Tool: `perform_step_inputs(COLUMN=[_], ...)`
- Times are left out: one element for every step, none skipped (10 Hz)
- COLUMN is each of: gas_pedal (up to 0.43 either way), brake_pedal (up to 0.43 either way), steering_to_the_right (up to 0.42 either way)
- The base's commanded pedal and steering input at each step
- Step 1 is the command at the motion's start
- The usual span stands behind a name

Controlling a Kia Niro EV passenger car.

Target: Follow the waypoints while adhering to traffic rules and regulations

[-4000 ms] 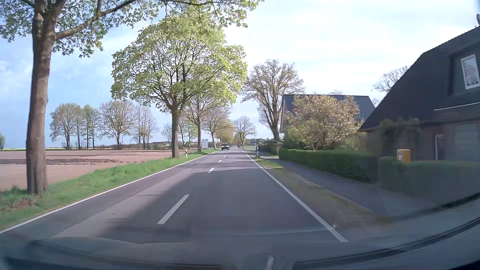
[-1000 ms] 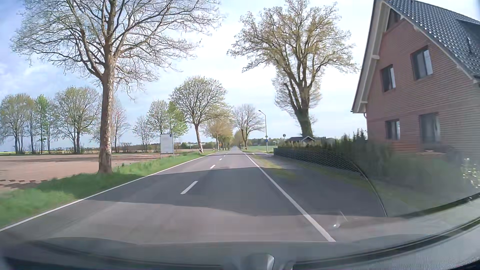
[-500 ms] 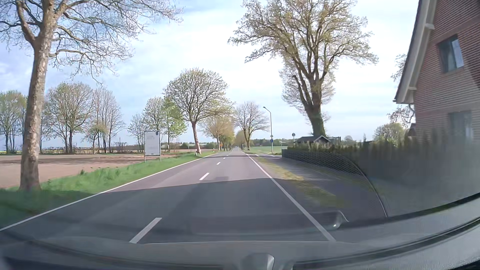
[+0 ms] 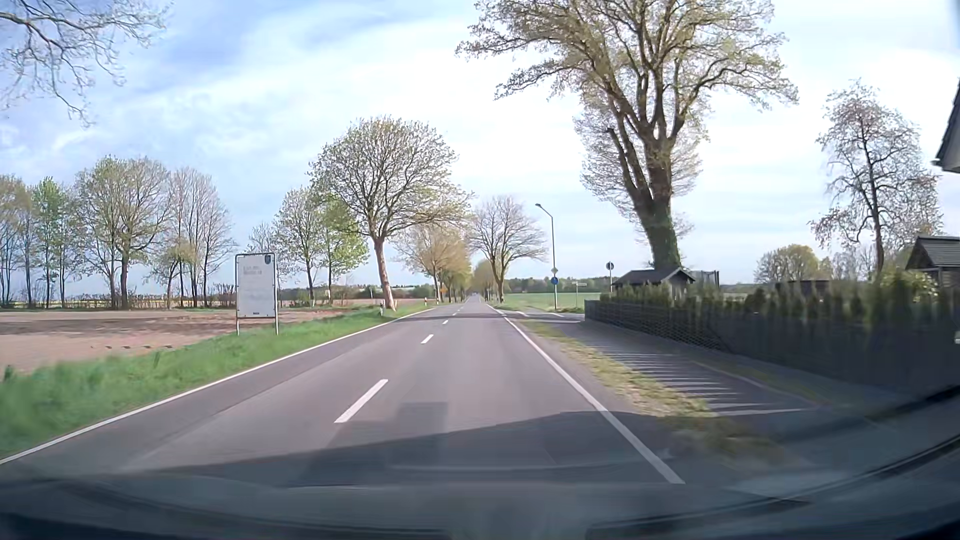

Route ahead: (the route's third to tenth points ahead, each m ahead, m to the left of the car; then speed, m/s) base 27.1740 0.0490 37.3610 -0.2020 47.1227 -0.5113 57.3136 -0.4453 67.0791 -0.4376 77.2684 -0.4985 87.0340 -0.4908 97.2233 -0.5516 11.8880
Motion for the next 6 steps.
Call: perform_step_inputs(gas_pedal=[0.059,0.059,0.059,0.059,0.059,0.059], brake_pedal=[0.0,0.0,0.0,0.0,0.0,0.0], steering_to_the_right=[-0.006,-0.005,-0.005,-0.005,-0.004,-0.004])
